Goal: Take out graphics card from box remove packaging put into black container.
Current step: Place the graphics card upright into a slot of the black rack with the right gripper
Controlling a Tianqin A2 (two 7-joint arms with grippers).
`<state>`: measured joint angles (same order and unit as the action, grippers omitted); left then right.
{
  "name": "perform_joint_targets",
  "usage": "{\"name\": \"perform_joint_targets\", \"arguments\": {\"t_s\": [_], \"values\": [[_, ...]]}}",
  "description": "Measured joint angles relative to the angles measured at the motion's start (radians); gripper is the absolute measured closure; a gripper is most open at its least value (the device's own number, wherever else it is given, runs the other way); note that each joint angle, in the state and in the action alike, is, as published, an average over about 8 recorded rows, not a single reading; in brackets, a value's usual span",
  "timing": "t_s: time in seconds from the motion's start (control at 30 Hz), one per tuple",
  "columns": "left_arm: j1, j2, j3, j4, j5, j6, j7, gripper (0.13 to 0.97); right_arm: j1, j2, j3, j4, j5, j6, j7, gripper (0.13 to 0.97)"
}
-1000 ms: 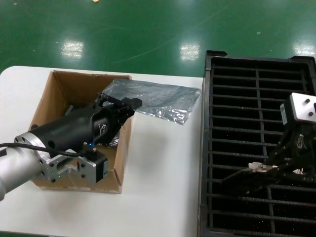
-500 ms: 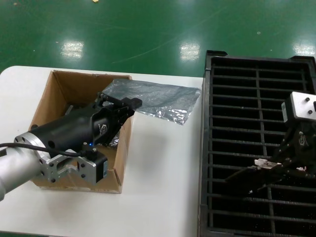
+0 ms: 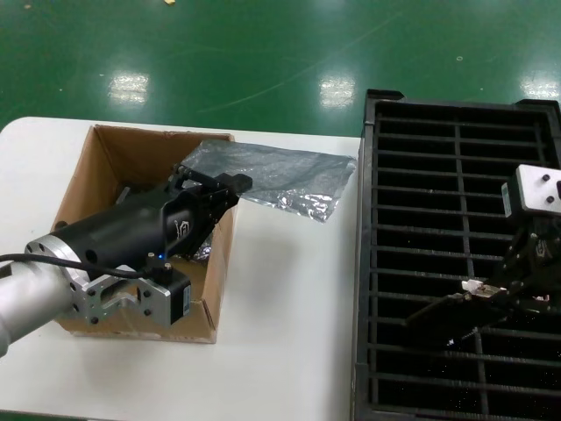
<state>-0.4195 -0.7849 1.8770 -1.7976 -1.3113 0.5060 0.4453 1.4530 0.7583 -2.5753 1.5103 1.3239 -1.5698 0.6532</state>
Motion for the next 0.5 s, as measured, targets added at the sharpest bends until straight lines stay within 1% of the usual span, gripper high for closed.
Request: {"name": "perform_joint_targets", "arguments": {"t_s": [0.27,0.5], "values": [[0.000,0.000,0.000,0.000,0.000,0.000,0.000,0.958,-0.005,-0.018,-0.003,-0.012,-0.028,0.000,0.002,0.909],[0.000,0.000,0.000,0.000,0.000,0.000,0.000,0.958,-0.012,-0.033,-0.008,0.006,-0.064,0.000,0.013,0.909]]}}
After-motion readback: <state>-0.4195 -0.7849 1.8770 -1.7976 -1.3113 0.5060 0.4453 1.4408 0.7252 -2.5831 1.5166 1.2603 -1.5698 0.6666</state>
